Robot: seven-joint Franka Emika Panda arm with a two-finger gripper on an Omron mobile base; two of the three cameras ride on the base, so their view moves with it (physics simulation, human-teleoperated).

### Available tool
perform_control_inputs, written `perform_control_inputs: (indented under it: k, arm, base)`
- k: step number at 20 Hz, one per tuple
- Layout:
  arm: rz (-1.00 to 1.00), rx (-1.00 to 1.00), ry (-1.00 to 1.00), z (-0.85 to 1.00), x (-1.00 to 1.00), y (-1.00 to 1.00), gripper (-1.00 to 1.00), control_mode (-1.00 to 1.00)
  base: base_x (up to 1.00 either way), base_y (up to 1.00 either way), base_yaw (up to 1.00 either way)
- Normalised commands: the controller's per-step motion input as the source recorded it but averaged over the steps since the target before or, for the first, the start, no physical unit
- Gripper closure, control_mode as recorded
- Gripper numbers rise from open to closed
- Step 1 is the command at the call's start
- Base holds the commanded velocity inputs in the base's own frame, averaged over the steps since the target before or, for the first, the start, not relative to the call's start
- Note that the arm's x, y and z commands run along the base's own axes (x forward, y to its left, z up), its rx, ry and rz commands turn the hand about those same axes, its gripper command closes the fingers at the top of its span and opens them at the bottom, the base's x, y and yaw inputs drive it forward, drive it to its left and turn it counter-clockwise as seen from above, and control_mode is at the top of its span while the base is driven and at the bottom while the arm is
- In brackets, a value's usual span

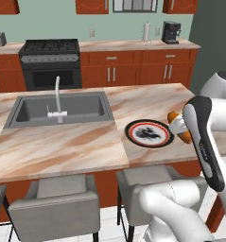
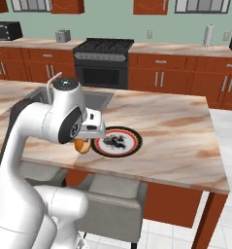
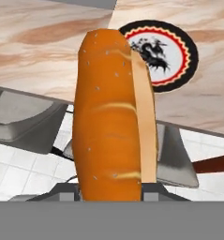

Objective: Move the hot dog bun to the plate on the dining table and place the condiment next to that plate. Then navigate to the fridge and take the sausage and place it on the plate as well.

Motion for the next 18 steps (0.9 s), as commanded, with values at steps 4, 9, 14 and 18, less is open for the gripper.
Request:
perform_control_inputs:
  k: [4,9,14,18]
  arm:
    - [0.0,0.05,0.12,-0.1,1.0,-0.17,1.0,-1.0]
    - [-0.02,0.0,0.17,-0.32,0.98,0.0,1.0,-1.0]
    - [0.0,0.0,0.11,-0.4,0.9,-0.03,1.0,-1.0]
    - [0.0,0.0,0.02,-0.44,0.57,-0.23,1.0,-1.0]
  base:
    - [0.0,0.0,0.0]
    - [0.0,0.0,0.0]
    - [0.0,0.0,0.0]
    - [0.0,0.0,0.0]
